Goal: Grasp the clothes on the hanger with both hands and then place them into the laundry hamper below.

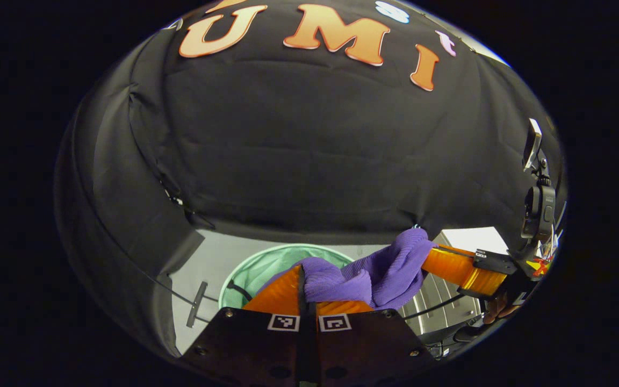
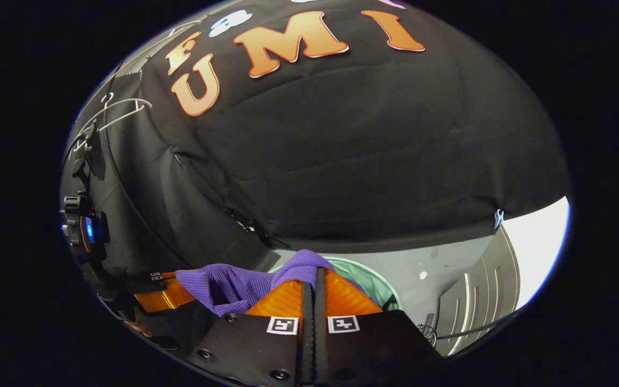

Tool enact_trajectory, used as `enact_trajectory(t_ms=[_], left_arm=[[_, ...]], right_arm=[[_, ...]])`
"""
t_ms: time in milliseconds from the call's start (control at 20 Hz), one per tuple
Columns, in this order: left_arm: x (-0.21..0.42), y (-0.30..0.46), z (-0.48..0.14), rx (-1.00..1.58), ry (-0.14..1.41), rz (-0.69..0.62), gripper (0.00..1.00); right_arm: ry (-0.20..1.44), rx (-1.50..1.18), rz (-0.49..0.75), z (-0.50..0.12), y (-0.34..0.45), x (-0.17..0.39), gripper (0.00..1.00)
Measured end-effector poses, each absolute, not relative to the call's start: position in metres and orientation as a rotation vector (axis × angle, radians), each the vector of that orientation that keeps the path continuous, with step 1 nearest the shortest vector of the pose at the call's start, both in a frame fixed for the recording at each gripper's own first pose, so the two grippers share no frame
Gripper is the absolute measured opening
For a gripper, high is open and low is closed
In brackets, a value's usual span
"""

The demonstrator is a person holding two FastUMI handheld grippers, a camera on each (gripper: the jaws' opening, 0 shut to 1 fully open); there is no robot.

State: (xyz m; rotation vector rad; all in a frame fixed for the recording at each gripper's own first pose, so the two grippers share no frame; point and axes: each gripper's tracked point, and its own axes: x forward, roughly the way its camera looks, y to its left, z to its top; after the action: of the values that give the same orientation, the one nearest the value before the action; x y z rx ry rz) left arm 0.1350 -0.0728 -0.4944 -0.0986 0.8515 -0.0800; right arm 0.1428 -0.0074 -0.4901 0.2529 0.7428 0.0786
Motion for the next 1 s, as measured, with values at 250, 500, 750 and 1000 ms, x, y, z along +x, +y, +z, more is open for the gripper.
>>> enact_trajectory(t_ms=[250, 500, 750, 1000], left_arm=[[0.120, -0.062, -0.551, -0.114, 0.977, -0.045, 0.00], [0.110, -0.058, -0.588, -0.091, 1.084, -0.007, 0.00], [0.111, -0.056, -0.585, -0.075, 1.113, 0.020, 0.13], [0.122, -0.064, -0.560, -0.097, 1.051, -0.006, 0.75]], right_arm=[[0.847, 0.250, 0.034, -0.555, -0.017, 0.134, 0.07], [0.943, 0.243, -0.028, -0.606, -0.026, 0.125, 0.08], [1.019, 0.227, -0.029, -0.621, -0.027, 0.107, 0.10], [0.979, 0.290, 0.004, -0.610, -0.014, 0.117, 0.27]])
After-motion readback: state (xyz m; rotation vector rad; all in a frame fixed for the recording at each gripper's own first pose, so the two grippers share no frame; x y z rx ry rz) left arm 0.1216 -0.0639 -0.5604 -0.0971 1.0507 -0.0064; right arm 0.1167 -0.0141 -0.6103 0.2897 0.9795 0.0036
